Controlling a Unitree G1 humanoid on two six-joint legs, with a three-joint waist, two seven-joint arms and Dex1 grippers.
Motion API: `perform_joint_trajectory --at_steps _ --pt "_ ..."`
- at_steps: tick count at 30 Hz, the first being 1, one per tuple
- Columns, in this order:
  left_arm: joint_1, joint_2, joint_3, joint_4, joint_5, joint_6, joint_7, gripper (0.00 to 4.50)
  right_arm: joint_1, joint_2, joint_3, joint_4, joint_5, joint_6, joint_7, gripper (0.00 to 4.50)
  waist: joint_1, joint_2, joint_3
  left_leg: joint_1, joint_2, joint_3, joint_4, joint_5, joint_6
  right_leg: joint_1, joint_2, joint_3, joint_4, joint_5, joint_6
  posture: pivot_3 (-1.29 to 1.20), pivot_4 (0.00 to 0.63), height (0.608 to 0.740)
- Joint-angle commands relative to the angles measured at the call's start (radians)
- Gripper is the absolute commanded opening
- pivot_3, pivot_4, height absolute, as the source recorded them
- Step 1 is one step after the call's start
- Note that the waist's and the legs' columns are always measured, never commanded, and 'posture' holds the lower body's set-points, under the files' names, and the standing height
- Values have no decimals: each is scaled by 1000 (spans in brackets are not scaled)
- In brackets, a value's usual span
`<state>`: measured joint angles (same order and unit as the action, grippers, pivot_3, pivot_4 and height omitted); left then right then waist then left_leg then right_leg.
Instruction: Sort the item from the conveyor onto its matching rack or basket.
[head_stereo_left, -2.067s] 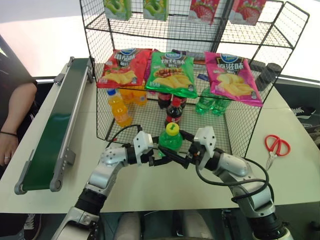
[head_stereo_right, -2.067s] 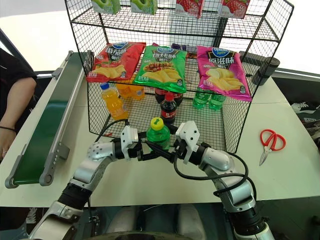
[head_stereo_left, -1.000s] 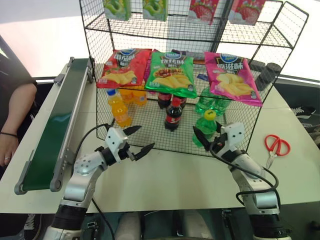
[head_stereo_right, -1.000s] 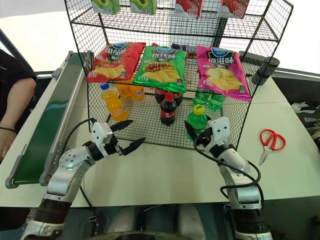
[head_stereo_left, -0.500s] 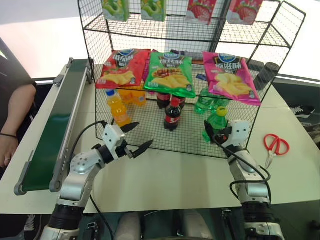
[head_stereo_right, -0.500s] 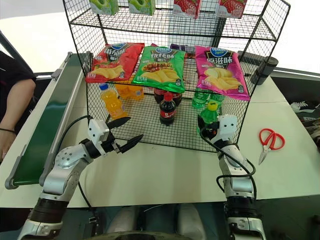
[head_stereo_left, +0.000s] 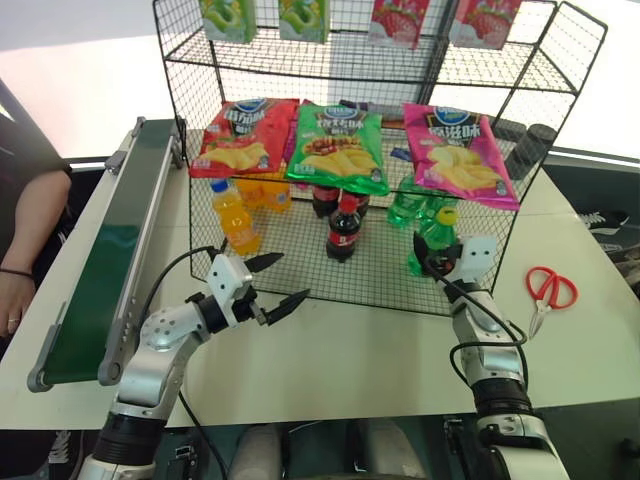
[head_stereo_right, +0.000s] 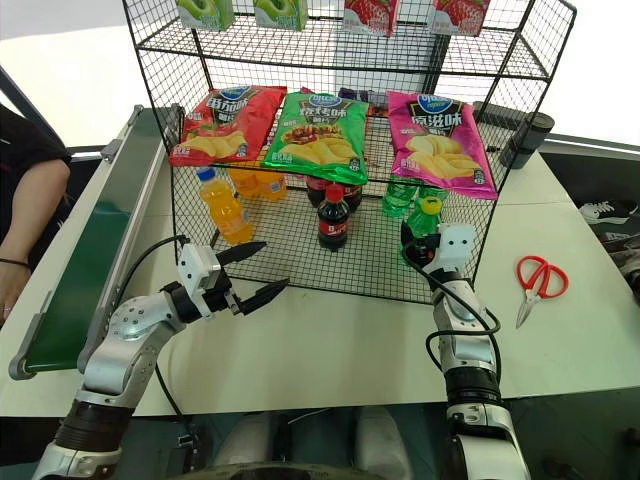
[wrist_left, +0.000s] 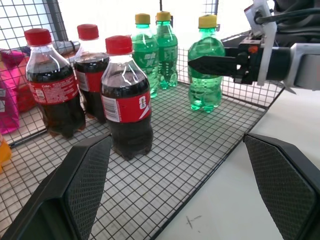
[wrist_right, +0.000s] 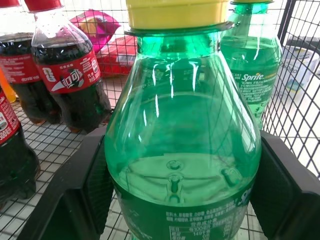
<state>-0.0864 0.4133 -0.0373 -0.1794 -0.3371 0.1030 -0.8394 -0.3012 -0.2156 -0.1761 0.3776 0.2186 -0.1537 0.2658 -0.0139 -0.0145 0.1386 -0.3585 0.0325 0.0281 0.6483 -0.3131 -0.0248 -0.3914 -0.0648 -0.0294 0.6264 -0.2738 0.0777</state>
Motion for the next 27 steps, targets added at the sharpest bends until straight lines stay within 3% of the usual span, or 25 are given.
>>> perform_joint_trajectory --at_steps 1,3,4,5,14,27 --pt "4 13 -5 -45 -17 7 -13 4448 -32 -2 -27 -14 18 -46 8 3016 0 0 0 0 0 0 0 0 0 0 0 0 0 0 0 0 150 740" --pt "8 16 -8 -47 -18 8 -18 4448 -32 -1 -27 -12 23 -47 13 3016 0 0 0 0 0 0 0 0 0 0 0 0 0 0 0 0 150 740" --pt "9 16 -9 -47 -18 7 -19 4500 -31 0 -27 -12 26 -46 15 4041 0 0 0 0 0 0 0 0 0 0 -1 0 0 0 0 0 150 740" --pt "11 17 -11 -48 -19 7 -19 4500 -30 0 -27 -14 27 -46 16 4462 0 0 0 0 0 0 0 0 0 0 -1 0 0 0 0 0 150 740" --pt "11 13 -21 -53 -25 24 -15 4500 40 6 -18 -142 13 -19 -12 4488 0 0 0 1 0 0 0 0 0 0 -2 0 0 0 0 0 150 740" --pt "-2 8 -5 3 1 39 36 4500 254 -24 77 -581 -8 172 12 4488 2 1 0 1 0 0 -1 0 0 0 -3 0 0 0 0 0 150 740"
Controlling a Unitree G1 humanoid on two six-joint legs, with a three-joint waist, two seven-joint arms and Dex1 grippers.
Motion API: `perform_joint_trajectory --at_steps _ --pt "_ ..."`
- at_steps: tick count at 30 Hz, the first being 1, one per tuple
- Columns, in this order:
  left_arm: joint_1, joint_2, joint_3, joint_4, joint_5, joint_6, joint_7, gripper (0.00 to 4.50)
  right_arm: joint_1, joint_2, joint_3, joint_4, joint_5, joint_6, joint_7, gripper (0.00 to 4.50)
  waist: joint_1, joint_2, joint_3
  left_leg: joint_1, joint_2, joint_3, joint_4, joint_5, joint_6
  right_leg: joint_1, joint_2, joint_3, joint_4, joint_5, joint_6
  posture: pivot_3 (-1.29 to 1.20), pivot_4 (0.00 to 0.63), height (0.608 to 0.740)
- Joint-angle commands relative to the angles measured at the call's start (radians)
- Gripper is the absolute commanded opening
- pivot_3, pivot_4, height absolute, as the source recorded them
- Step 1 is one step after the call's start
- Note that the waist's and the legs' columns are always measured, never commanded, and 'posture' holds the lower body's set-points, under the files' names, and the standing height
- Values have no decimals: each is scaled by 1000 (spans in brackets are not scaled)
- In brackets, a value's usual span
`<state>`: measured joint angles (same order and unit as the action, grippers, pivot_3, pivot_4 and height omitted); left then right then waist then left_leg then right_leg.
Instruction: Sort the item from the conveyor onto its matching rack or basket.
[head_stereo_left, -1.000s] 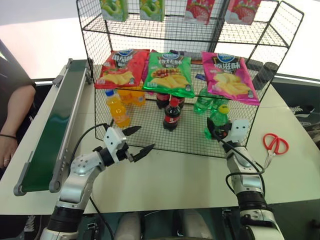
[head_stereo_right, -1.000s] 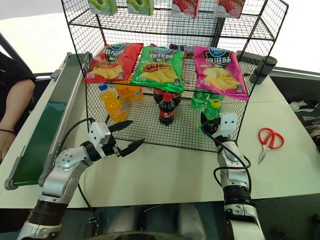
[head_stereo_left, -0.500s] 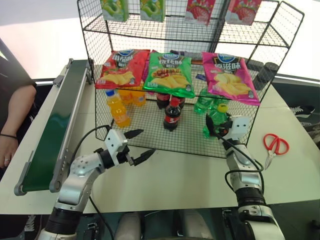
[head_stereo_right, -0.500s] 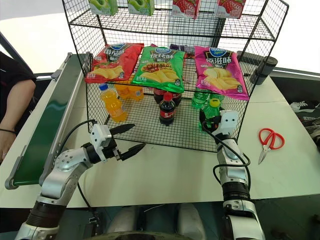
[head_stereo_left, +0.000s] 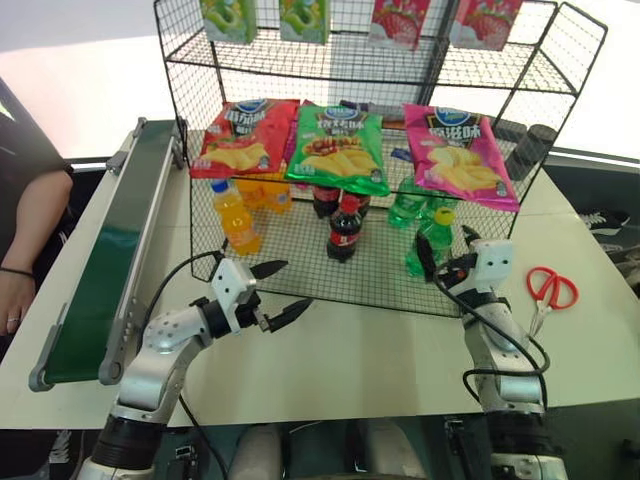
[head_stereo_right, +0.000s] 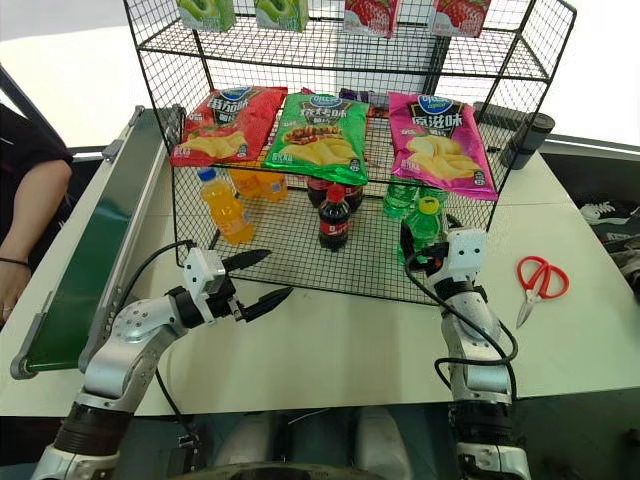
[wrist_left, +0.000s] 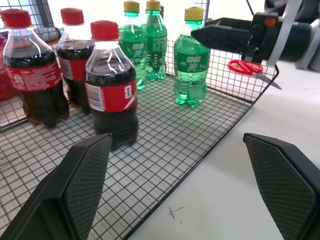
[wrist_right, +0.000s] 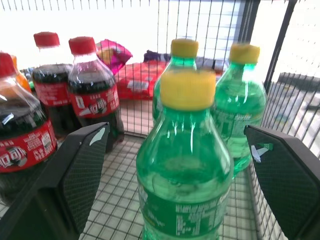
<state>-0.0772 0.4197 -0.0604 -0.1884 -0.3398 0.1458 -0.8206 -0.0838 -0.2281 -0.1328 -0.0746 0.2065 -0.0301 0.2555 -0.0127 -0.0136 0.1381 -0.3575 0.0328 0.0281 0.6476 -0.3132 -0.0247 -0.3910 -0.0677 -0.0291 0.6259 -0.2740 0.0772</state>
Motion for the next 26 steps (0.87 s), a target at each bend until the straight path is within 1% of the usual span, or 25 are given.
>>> perform_joint_trajectory --at_steps 1,5,9,13,17,20,26 --pt "-10 5 19 19 6 -7 16 4500 53 -15 45 -159 5 64 29 4488 0 0 0 0 0 0 0 0 0 0 0 0 0 0 0 0 150 740" --pt "-1 21 35 46 11 -22 20 4500 122 -38 73 -276 5 113 58 4488 1 0 0 0 0 0 0 0 0 0 0 0 0 0 0 0 150 740" --pt "12 37 57 66 23 -40 30 4500 198 -81 53 -375 41 152 103 4488 2 0 0 0 0 0 0 0 0 0 0 0 -1 0 0 0 150 740" --pt "32 65 89 80 24 -41 25 4500 333 -157 -25 -452 116 154 195 4488 5 -1 0 0 0 0 0 0 0 1 0 0 -2 0 0 0 150 740" --pt "59 90 113 86 22 -50 15 4500 444 -217 -132 -459 185 149 266 4488 4 -1 -1 0 0 0 -1 0 0 2 1 0 -3 0 -1 0 150 740" --pt "73 104 125 98 21 -72 1 4500 479 -242 -176 -459 216 156 296 4488 2 -1 -1 1 0 0 -1 0 0 2 0 0 -4 -2 -3 0 150 740" --pt "85 112 135 126 16 -97 -14 4500 485 -249 -188 -458 222 162 311 4488 3 -1 -1 1 0 0 -1 0 0 2 0 0 -3 -2 -3 0 150 740"
